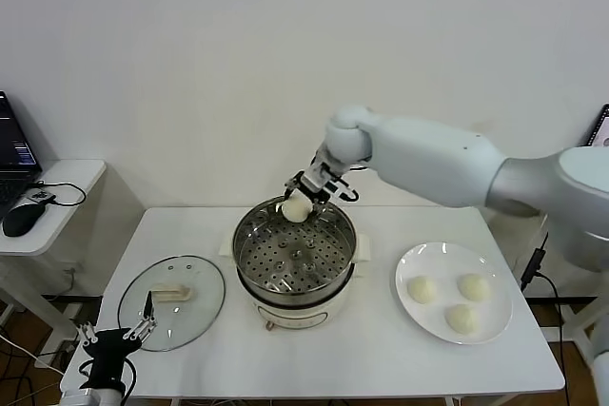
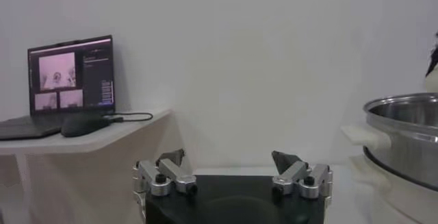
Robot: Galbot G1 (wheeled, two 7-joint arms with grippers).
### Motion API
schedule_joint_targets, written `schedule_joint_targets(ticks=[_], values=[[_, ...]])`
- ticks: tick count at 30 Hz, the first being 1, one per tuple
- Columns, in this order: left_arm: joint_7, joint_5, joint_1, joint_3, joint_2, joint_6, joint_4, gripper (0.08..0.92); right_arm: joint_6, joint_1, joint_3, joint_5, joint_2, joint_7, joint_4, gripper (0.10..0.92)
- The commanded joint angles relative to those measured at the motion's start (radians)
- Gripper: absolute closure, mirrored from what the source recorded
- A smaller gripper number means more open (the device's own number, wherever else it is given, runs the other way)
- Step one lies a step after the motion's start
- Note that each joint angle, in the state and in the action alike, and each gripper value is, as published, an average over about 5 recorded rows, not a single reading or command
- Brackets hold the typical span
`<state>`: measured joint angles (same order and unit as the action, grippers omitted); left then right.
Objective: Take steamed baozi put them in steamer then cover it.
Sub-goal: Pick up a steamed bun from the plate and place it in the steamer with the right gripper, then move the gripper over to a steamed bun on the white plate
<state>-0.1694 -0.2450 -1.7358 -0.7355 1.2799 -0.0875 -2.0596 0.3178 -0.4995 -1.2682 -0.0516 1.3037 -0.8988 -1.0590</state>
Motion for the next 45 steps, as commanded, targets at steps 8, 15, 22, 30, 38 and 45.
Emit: schedule_joint_targets(ticks=[8, 15, 22, 30, 38, 45], values=[[0.000, -0.002, 0.000, -0.001, 0.002, -0.003, 0.001, 0.177, 0.136, 0.057, -0.023, -0.177, 0.073, 0.052, 0.107, 0.372], [-0.001, -0.002, 0.004, -0.002, 0.003, -0.003, -0.002, 0.177, 0.160, 0.083, -0.015, -0.219, 0.081, 0.068, 0.134, 0.346], [-0.002, -0.002, 0.002, -0.007, 0.005, -0.001, -0.009, 0.177, 0.166, 0.084, -0.005, -0.221, 0.073, 0.076, 0.133, 0.264], [0.000, -0.005, -0.002, -0.017, 0.003, 0.008, -0.025, 0.177, -0.112, -0.093, -0.036, 0.136, -0.043, -0.021, -0.102, 0.203], [-0.001, -0.011, -0.005, -0.026, -0.005, 0.025, -0.037, 0.177, -0.529, -0.258, -0.039, 0.304, -0.332, -0.127, -0.371, 0.203], [0.002, -0.009, 0.000, -0.023, -0.018, 0.032, -0.045, 0.177, -0.682, -0.283, -0.057, 0.333, -0.629, -0.135, -0.560, 0.202]])
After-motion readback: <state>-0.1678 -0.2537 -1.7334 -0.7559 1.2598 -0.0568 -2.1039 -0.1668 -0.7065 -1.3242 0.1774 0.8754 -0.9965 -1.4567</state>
